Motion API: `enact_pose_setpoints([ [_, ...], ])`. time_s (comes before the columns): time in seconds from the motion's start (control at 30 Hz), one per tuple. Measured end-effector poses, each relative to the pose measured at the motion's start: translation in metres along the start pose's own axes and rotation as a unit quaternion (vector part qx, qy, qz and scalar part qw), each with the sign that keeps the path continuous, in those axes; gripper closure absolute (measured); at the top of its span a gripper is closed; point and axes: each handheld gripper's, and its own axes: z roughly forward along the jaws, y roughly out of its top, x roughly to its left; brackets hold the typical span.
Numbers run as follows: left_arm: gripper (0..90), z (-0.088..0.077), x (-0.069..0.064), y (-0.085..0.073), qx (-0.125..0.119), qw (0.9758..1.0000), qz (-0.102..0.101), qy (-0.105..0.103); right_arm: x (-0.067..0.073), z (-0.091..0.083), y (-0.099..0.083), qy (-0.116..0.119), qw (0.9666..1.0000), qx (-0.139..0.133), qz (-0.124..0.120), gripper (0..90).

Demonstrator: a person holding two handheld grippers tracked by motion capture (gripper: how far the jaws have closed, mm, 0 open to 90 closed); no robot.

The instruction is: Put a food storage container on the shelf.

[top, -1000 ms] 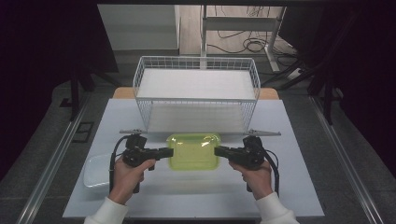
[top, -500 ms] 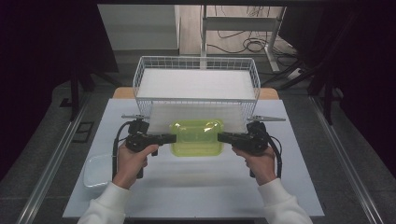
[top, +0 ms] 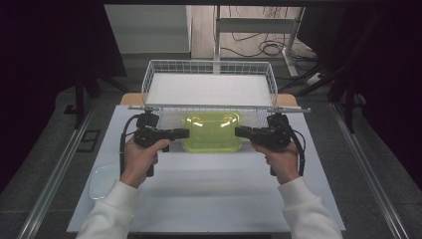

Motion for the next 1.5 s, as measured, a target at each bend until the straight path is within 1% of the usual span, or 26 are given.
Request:
enact_pose_setpoints([
  [0.13, 80.0, 0.002, -0.001, 0.010, -0.003, 1.0000, 0.003, -0.001, 0.000, -0.003, 0.010, -0.006, 1.0000, -0.003, -0.006, 79.1],
  [0.4, 80.0, 0.004, 0.002, 0.026, -0.002, 1.0000, 0.006, 0.000, -0.007, -0.001, 0.024, -0.004, 1.0000, -0.007, -0.004, 79.1],
  [0.43, 80.0, 0.004, 0.002, 0.026, -0.002, 1.0000, 0.006, 0.000, -0.007, 0.000, 0.025, -0.004, 1.0000, -0.007, -0.003, 79.1],
  [0.47, 80.0, 0.004, 0.002, 0.030, -0.002, 1.0000, 0.007, 0.001, -0.008, 0.000, 0.027, -0.004, 1.0000, -0.008, -0.002, 79.1],
  [0.5, 80.0, 0.004, 0.002, 0.030, -0.002, 1.0000, 0.007, 0.001, -0.008, 0.000, 0.027, -0.004, 1.0000, -0.008, -0.002, 79.1],
  [0.73, 80.1, 0.003, 0.000, 0.047, -0.005, 0.9998, 0.017, 0.010, -0.011, 0.002, 0.042, -0.004, 0.9999, -0.012, -0.001, 79.2],
  [0.9, 80.1, 0.002, 0.001, 0.057, -0.010, 0.9998, 0.013, 0.005, -0.010, 0.002, 0.052, -0.003, 0.9999, -0.016, -0.004, 79.2],
  [1.1, 80.1, 0.001, 0.001, 0.067, -0.010, 0.9998, 0.017, 0.006, -0.012, 0.003, 0.061, -0.003, 0.9998, -0.017, -0.004, 79.1],
  [1.23, 80.1, 0.003, 0.002, 0.071, -0.006, 0.9998, 0.020, 0.009, -0.016, 0.003, 0.066, -0.004, 0.9998, -0.017, -0.001, 79.2],
  [1.33, 80.1, 0.006, 0.004, 0.079, -0.008, 0.9997, 0.020, 0.008, -0.019, 0.004, 0.070, -0.003, 0.9998, -0.020, 0.006, 79.2],
  [1.47, 80.1, 0.008, 0.009, 0.088, -0.007, 0.9999, 0.014, 0.006, -0.022, 0.007, 0.078, -0.006, 0.9998, -0.018, 0.005, 79.2],
  [1.5, 80.1, 0.008, 0.009, 0.088, -0.007, 0.9999, 0.014, 0.006, -0.022, 0.007, 0.078, -0.006, 0.9998, -0.018, 0.005, 79.2],
])
